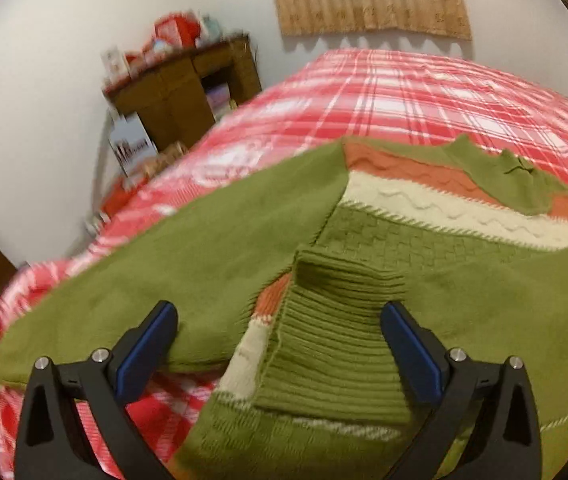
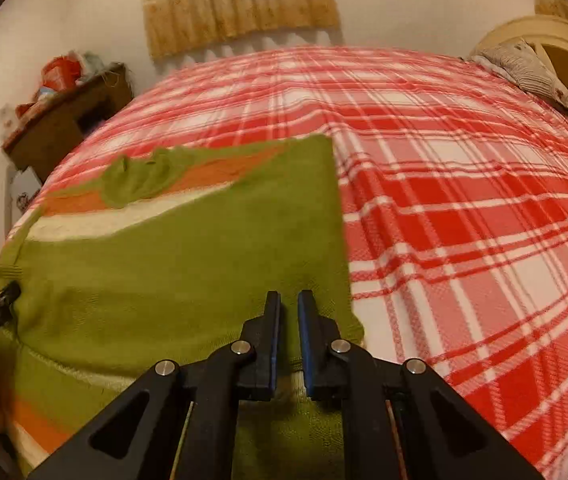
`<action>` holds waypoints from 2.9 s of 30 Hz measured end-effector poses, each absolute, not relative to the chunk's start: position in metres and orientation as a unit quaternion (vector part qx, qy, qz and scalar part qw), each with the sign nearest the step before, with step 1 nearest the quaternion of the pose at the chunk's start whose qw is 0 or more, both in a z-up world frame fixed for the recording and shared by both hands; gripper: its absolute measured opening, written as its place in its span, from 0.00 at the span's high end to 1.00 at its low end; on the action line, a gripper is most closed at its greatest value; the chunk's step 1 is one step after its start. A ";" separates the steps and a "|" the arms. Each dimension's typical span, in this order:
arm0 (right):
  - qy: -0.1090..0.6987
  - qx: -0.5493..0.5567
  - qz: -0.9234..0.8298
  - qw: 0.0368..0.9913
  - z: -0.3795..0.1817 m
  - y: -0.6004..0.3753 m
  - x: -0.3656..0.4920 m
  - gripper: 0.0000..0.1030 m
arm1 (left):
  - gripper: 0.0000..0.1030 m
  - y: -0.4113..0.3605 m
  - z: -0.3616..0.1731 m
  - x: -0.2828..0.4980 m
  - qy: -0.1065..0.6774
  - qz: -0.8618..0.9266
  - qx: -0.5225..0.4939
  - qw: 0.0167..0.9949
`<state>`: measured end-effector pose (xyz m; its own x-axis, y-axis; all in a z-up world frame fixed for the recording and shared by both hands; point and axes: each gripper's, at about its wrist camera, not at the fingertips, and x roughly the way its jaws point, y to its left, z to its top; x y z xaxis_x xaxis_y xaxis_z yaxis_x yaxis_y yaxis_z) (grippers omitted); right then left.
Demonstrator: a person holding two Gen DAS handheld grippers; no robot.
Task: Fold small clothes
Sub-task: 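Grasp the other green sleeve with the left gripper and fold it across the body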
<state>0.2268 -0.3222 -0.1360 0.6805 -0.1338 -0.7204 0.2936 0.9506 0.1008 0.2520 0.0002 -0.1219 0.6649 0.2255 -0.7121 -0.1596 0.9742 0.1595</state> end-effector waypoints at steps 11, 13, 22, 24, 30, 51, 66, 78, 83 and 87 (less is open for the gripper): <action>0.354 0.137 -0.089 0.921 -0.140 -0.330 0.209 0.91 | 0.00 0.019 -0.112 0.239 0.399 0.087 0.020 0.912; 0.349 0.151 -0.082 0.921 -0.141 -0.333 0.208 0.91 | 0.00 0.034 -0.101 0.221 0.378 0.094 0.017 0.921; 0.349 0.150 -0.081 0.922 -0.141 -0.331 0.207 0.91 | 0.00 0.178 -0.065 0.116 0.303 0.265 -0.149 0.903; 0.348 0.152 -0.080 0.922 -0.141 -0.331 0.207 0.91 | 0.01 0.196 -0.065 0.096 0.287 0.263 -0.208 0.897; 0.347 0.156 -0.078 0.922 -0.141 -0.332 0.206 0.91 | 0.08 0.240 -0.069 0.091 0.277 0.261 -0.302 0.874; 0.343 0.166 -0.070 0.922 -0.142 -0.335 0.204 0.91 | 0.92 0.258 -0.106 0.141 0.346 0.280 -0.334 0.831; 0.341 0.170 -0.067 0.922 -0.142 -0.335 0.204 0.91 | 0.93 -0.009 -0.057 0.179 0.274 -0.005 0.036 0.961; 0.340 0.174 -0.064 0.922 -0.142 -0.335 0.203 0.91 | 0.19 -0.013 -0.092 0.142 0.326 -0.047 0.049 0.943; 0.355 0.165 -0.077 0.917 -0.140 -0.332 0.208 0.91 | 0.19 0.024 -0.097 0.121 0.299 -0.011 0.022 0.954; 0.347 0.139 -0.091 0.923 -0.112 -0.288 0.205 0.91 | 0.19 0.056 -0.112 0.127 0.319 0.044 -0.031 0.946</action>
